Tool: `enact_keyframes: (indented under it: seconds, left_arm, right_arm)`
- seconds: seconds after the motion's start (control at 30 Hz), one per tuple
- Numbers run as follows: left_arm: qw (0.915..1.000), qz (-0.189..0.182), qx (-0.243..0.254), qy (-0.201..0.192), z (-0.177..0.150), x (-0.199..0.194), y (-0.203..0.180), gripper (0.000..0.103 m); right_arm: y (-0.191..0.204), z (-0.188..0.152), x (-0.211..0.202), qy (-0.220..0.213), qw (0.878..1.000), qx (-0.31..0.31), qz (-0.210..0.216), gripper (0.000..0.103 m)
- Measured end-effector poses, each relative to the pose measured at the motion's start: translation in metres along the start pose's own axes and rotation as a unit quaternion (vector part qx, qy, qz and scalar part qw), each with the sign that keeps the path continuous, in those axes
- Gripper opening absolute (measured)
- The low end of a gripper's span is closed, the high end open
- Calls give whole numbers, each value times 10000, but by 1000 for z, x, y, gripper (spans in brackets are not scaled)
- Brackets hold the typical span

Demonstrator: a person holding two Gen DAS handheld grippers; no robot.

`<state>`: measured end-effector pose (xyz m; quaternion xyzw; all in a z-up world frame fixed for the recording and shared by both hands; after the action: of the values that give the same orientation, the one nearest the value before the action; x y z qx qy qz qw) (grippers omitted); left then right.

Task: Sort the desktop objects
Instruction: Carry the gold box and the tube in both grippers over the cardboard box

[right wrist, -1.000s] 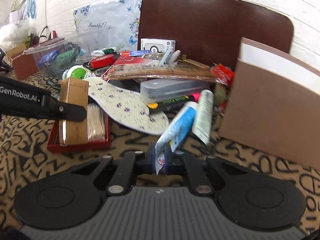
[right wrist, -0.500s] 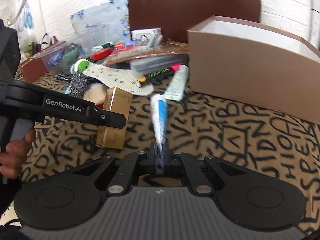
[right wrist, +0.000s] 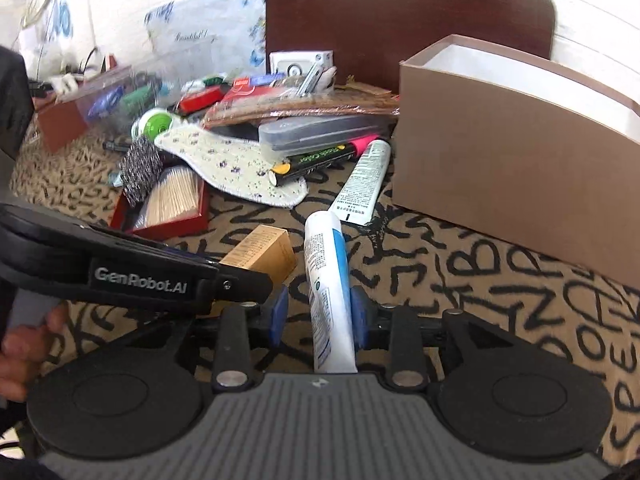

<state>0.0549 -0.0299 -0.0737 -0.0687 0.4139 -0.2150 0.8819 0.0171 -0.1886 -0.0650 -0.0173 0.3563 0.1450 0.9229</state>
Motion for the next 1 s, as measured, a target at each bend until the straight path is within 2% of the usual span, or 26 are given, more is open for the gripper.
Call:
enact_keyframes:
  seconds: [0.17,0.27,0.33,0.37,0.47,0.73,1.0]
  left_arm:
    - [9999,56,-90,8,3,4,5,36]
    - [10000,42,-6,12,4,8,4,36]
    - [10000,5,57,13,3,8,3,32]
    - [10000,-63,42,33,3,7,2,26]
    - [10000,0,79,10,2,2,-1,25]
    - [9986,-283,312,-335,15,-21,-24,25]
    - [9919,-714,706,-784,70,-42,-59,25]
  right_arm:
    - [-1,4,8,79,9998,-155,-46,32]
    - [-4,4,15,154,9998,-105,-10,27]
    - [-8,3,19,223,9995,42,199,18]
    - [-9,2,19,207,9993,120,281,18]
    - [-12,-1,11,160,9978,293,569,17]
    - [-29,6,-24,-250,9960,533,665,16]
    - [-62,48,-67,-897,9947,282,405,16]
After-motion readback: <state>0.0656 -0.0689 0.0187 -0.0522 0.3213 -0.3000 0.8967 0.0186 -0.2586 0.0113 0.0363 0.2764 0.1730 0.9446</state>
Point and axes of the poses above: each gripper's, at about its wrist camera, not at the fingertips, and x roughly the way its jaws point, y to its left, z to its top, the point moved 3 cm from there along x, roughly the way its jaws point, and after that the axes turned 3 degrees about x, right-handed, at the moved point
